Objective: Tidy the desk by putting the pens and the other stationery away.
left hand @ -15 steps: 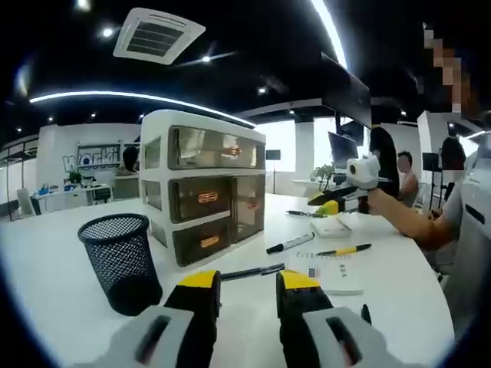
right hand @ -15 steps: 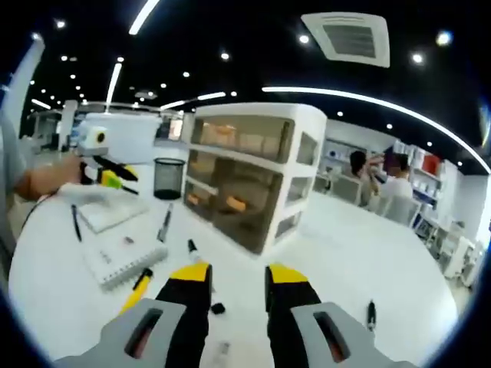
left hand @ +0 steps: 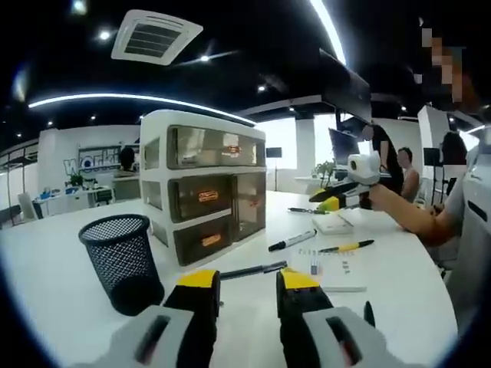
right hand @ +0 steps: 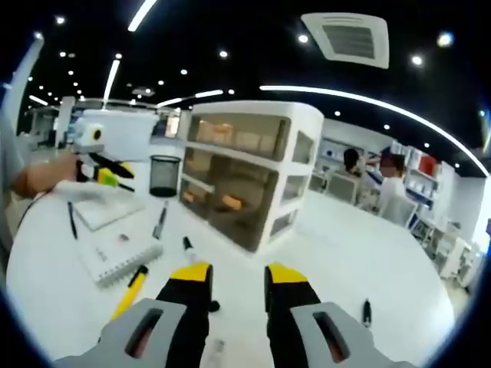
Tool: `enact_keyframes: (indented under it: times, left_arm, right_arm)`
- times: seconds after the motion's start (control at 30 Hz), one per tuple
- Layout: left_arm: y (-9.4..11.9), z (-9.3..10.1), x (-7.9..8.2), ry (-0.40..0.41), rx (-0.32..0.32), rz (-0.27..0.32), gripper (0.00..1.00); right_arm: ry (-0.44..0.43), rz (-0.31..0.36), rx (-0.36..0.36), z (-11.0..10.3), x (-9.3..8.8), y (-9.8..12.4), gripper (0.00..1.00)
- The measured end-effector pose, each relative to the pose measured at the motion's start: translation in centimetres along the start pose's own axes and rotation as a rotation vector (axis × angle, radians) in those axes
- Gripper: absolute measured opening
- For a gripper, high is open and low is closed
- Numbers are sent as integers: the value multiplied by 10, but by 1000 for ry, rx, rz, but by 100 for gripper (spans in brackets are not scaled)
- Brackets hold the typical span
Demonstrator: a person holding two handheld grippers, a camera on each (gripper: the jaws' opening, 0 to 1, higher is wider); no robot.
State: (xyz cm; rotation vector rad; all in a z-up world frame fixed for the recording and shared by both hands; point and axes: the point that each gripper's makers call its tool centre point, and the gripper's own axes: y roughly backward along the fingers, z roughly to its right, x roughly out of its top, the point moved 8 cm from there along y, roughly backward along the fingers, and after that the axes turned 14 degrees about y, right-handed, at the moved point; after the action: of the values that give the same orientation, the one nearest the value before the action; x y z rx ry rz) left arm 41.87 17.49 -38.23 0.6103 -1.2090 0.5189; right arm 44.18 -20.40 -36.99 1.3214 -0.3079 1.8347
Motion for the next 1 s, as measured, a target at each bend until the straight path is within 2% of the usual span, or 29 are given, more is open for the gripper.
enact_keyframes:
  times: [0.03,0.1,0.2,0.33,0.43,0.53,0.73,0.83,0.93,1.0]
  left_arm:
    - [1,-1,0,18,10,5,28]
    - [1,-3,1,55,30,15,33]
    - [2,-6,2,87,11,18,36]
    - [2,-1,2,72,5,17,36]
    - [2,1,3,46,6,28,41]
    - [1,-2,3,49,12,26,45]
    - [1,-5,1,76,23,20,43]
    - [0,-4,-2,54,22,6,43]
    - [-1,-2,-2,45,12,3,41]
    - [-3,0,-5,22,-2,-18,40]
  right_arm:
    - [0,2,-2,0,0,0,25]
    - [-1,5,-5,1,1,1,25]
    - [5,10,-5,0,3,2,25]
    - [26,19,3,-4,5,0,25]
    - [52,24,20,-8,6,-2,25]
    - [100,24,21,-12,8,-4,25]
    - [174,-12,-9,-13,9,-4,25]
    - [216,-14,-30,-14,12,-4,24]
    - [298,-25,-85,-12,14,-4,23]
    - [378,-59,-112,-13,13,-5,23]
